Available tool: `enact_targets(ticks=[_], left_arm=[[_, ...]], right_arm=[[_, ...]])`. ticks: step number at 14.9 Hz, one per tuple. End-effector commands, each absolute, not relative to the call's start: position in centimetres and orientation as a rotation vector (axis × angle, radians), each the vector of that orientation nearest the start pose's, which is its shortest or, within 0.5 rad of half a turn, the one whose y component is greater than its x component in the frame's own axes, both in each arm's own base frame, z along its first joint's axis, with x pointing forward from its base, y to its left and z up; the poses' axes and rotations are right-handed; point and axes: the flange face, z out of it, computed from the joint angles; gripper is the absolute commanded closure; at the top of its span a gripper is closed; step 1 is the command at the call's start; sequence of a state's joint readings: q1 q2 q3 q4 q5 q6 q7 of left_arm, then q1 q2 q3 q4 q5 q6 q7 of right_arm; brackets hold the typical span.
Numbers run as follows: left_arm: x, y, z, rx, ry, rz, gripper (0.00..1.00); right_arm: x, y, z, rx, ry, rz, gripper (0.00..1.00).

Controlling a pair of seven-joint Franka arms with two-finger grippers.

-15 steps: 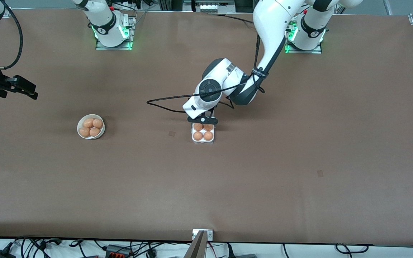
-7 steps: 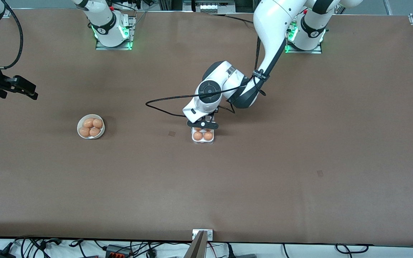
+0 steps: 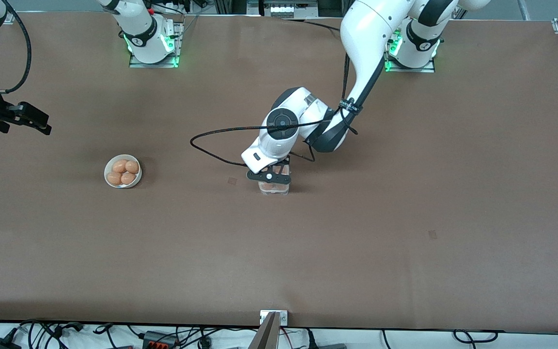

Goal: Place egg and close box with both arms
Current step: 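Grip the lid with the left gripper and fold it down over the eggs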

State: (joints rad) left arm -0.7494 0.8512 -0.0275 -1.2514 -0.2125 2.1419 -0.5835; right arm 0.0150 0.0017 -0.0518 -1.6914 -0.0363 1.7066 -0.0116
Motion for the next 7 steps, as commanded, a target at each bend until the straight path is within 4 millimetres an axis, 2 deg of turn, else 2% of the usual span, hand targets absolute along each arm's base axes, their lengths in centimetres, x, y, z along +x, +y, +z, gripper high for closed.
enact_targets(ticks=[1, 7], left_arm=[[54.31, -53.73, 25.75, -3.297, 0.181, 0.088, 1.0], [55.21, -53.09, 26.23, -3.251, 0.249, -0.019, 1.0]], right_arm=[[55.63, -1.8, 58.54, -3.165, -0.004, -0.018, 0.0], [55.53, -1.81, 58.52, -3.167, -0.007, -0.004, 0.0]])
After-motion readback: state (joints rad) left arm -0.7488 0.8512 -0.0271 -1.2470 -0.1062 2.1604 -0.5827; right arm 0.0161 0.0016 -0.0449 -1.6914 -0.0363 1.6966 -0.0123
